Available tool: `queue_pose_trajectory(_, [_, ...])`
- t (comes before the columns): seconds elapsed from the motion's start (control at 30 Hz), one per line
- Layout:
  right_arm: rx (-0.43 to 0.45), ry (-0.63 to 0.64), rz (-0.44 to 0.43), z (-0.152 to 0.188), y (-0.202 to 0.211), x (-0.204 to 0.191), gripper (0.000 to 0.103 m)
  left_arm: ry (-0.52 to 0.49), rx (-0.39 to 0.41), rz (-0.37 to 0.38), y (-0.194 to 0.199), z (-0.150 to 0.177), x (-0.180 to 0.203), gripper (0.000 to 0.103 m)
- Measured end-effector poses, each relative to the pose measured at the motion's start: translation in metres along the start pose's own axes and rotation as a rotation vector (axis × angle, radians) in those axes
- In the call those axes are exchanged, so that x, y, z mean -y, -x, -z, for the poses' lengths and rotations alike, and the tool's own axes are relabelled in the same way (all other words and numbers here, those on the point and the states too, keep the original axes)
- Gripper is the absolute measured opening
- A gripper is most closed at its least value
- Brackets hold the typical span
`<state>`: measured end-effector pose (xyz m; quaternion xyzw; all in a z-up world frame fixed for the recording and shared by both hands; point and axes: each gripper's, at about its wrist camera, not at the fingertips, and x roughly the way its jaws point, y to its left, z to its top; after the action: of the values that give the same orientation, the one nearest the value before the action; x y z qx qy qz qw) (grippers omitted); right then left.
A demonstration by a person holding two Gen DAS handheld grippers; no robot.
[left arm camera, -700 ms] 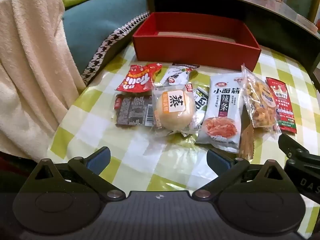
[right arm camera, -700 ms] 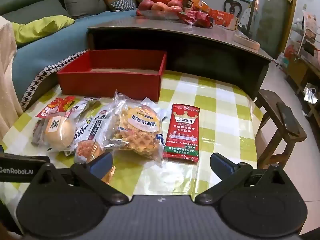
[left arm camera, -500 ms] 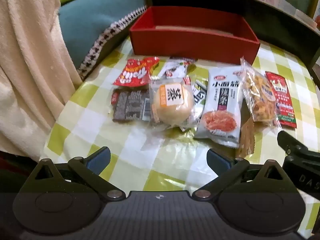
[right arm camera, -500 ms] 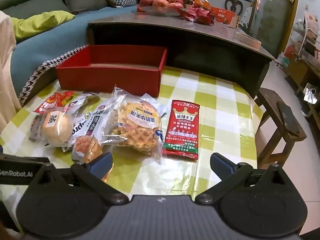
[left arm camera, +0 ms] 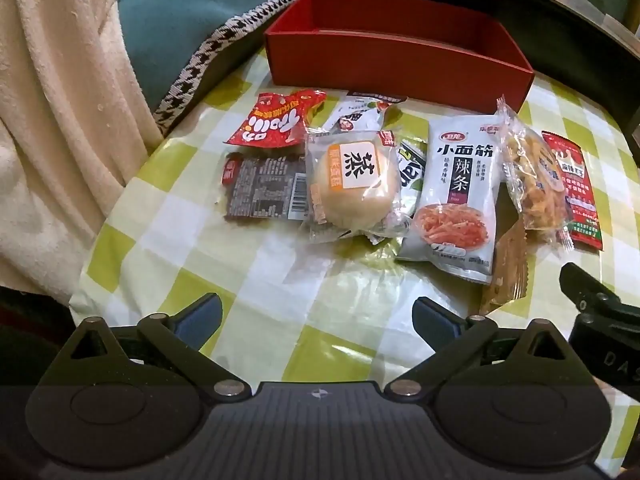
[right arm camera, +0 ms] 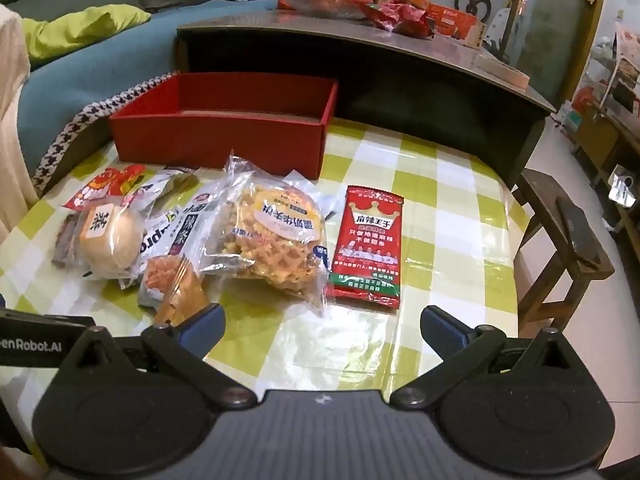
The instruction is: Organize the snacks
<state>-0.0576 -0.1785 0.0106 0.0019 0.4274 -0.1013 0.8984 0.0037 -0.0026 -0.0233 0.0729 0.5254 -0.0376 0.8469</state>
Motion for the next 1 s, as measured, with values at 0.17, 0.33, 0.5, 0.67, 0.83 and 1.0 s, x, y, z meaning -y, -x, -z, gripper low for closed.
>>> queue_pose_trajectory(0.17, [-0.007,0.011,-0.004,0.0008,-0.0016,-0.0026,0.103,0.001,-0.007,0.006,-0.0012,-0.0012,0.0011,0.102])
queue_pose_trajectory(0.33, [-0.012,0.014,-0.007,0.001,-0.0028,-0.0034,0.103,-0.006,-0.008,0.014,-0.001,-0.0006,-0.0004,0.102])
queue_pose_trajectory(0.5, [-0.015,0.013,-0.012,0.0011,-0.0034,-0.0037,0.103,-0.007,-0.008,0.015,-0.0011,-0.0003,-0.0008,0.102])
queue_pose_trajectory(0.67, [-0.017,0.015,-0.015,0.0011,-0.004,-0.0043,0.103,-0.013,-0.01,0.021,-0.0008,0.0002,-0.0016,0.102])
queue_pose_trajectory(0.83, [-0.022,0.017,-0.017,0.0009,-0.0044,-0.005,0.103,-0.012,-0.011,0.021,-0.001,0.0001,-0.0021,0.102])
queue_pose_trajectory(1.0, [-0.025,0.016,-0.019,0.0008,-0.0051,-0.0054,0.103,-0.013,-0.014,0.024,-0.0007,0.0002,-0.0013,0.102])
